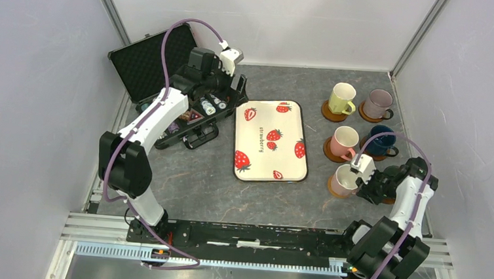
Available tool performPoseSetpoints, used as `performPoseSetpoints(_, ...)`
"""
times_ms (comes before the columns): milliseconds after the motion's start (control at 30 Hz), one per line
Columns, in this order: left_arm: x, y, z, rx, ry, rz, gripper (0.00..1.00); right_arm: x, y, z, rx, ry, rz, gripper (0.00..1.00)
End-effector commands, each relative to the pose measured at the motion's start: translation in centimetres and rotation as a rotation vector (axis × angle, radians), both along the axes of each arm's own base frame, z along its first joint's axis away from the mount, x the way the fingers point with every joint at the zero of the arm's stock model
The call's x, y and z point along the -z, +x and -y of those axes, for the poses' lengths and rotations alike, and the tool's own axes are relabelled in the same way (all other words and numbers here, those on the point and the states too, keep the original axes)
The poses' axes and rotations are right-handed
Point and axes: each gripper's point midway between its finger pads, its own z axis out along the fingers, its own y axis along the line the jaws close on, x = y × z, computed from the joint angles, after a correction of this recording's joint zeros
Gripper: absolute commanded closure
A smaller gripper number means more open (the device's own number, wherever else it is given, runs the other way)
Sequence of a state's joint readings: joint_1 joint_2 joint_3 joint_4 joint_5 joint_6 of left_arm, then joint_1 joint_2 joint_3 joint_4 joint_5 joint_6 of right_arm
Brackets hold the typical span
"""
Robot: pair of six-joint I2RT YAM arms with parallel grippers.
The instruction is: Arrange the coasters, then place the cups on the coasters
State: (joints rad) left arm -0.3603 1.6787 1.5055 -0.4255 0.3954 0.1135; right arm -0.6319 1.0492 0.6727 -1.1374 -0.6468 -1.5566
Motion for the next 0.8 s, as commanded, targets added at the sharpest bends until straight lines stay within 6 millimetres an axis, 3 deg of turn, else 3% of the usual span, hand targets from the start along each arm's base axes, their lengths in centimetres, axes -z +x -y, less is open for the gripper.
performPoseSetpoints(0,-1.3,0.5,0.3,0.029,0.005,0.057,0.0,0.3,-0.9,0.3,0.021,-0.008,-0.047,1.0)
performPoseSetpoints(200,-1.2,0.6,0.2,0.022,0.004,0.054,0.0,0.3,-0.1,0.5,0.103,0.011,-0.024,1.0)
performPoseSetpoints(767,-0.9,0.8,0.4,0.015,-0.002,0.042,0.0,1.3,-0.5,0.6,0.226,0.014,-0.034,0.95)
